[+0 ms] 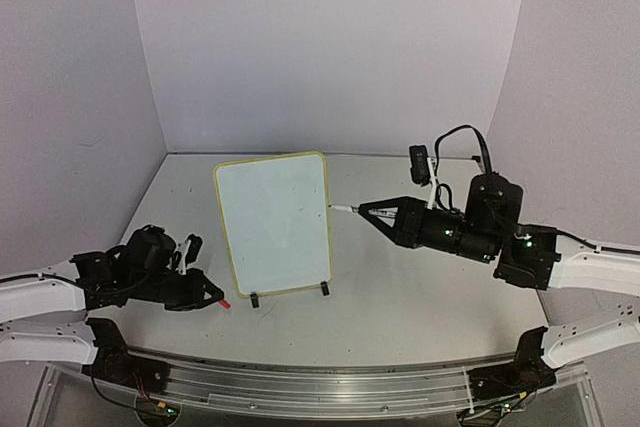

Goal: Write a sentence on the whiteboard
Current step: Place the pen cap at the center of the board.

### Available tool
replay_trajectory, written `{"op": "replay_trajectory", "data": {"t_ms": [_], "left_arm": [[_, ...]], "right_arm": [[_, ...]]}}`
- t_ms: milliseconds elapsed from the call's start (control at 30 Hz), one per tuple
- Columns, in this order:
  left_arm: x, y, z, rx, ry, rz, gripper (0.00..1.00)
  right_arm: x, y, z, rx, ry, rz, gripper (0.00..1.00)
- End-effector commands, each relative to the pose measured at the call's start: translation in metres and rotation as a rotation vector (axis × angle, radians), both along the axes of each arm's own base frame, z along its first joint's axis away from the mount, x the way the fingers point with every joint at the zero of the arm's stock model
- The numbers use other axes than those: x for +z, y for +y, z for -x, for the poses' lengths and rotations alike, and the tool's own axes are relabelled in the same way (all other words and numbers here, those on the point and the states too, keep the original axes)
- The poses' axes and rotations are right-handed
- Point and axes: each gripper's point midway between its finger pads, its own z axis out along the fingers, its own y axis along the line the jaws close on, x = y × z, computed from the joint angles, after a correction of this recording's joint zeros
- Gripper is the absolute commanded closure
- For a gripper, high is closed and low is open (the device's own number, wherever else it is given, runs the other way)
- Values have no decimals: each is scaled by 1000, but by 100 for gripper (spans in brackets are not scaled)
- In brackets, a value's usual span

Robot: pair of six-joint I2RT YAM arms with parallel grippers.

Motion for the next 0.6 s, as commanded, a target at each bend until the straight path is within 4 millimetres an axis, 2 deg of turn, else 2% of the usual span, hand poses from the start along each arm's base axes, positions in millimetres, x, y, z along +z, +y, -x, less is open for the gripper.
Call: {"op": "replay_trajectory", "data": {"t_ms": [0,167,567], "left_arm": [[-22,15,-1,100,66,-65,100],[-38,20,3,114,137,-133,99],[-43,21,6,110,164,-153,79]], "right_arm": [[5,8,0,26,-11,0,100],[0,11,0,32,6,5,100],[-10,13,1,46,22,24,100]]}}
